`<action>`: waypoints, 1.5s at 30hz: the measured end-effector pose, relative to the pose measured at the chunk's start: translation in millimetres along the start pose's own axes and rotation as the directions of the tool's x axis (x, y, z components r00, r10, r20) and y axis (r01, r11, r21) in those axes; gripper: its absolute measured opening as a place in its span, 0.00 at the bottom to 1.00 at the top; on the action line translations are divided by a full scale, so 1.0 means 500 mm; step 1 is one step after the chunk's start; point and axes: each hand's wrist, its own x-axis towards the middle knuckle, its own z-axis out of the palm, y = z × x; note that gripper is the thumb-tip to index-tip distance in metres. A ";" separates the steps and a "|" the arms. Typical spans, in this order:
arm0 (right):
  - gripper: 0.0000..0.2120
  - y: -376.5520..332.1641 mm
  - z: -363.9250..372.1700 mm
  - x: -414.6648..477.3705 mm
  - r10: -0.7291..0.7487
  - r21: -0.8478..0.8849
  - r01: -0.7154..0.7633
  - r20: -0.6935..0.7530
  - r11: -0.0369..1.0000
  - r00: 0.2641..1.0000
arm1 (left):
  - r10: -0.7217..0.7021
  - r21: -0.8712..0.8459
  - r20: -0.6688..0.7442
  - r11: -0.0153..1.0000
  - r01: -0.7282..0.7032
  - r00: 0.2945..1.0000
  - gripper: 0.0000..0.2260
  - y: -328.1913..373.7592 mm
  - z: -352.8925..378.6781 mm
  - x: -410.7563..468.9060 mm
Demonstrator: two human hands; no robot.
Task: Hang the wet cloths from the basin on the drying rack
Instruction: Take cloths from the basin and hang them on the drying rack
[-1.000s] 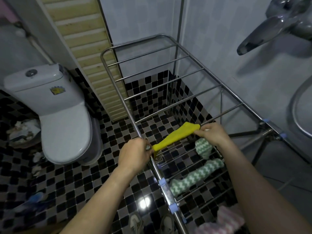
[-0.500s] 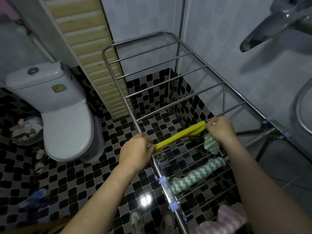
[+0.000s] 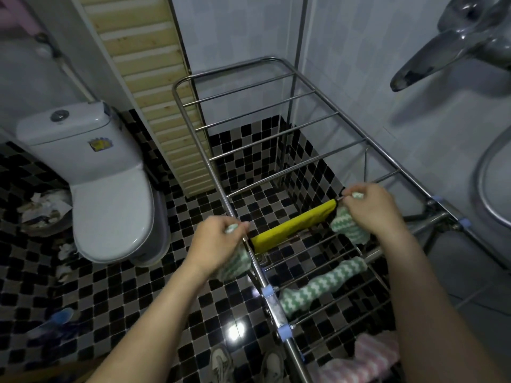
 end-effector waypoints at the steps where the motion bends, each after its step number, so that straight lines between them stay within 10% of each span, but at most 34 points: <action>1: 0.07 -0.015 -0.011 -0.015 -0.028 0.104 0.026 0.018 0.994 0.999 | -0.030 -0.122 0.024 0.992 0.033 0.999 0.12 0.005 -0.014 -0.002; 8: 0.20 -0.154 0.003 -0.109 -0.369 0.758 0.002 0.315 0.652 0.875 | 0.033 -0.480 0.154 0.876 0.046 0.987 0.10 0.060 -0.092 -0.028; 23: 0.22 -0.346 0.130 -0.189 -0.349 0.609 0.149 0.224 0.779 0.910 | 0.244 -0.414 -0.289 0.840 -0.351 0.926 0.09 -0.017 -0.258 -0.022; 28: 0.19 -0.358 0.123 -0.170 -0.396 0.593 0.011 0.523 0.805 0.755 | 0.281 -0.474 -0.154 0.820 -0.321 0.947 0.18 -0.012 -0.296 0.001; 34: 0.34 -0.378 0.138 -0.116 -0.583 0.720 0.023 0.542 0.694 0.605 | 0.392 -0.408 0.112 0.856 -0.317 0.913 0.15 0.027 -0.310 0.034; 41: 0.06 -0.365 0.088 -0.039 -0.471 0.578 0.159 0.442 0.800 0.763 | 0.419 -0.224 0.118 0.895 -0.387 0.900 0.11 0.069 -0.303 0.095; 45: 0.05 -0.335 0.035 0.018 -0.411 0.570 0.162 0.340 0.806 0.846 | 0.336 0.179 0.296 0.900 -0.397 0.894 0.09 0.076 -0.260 0.152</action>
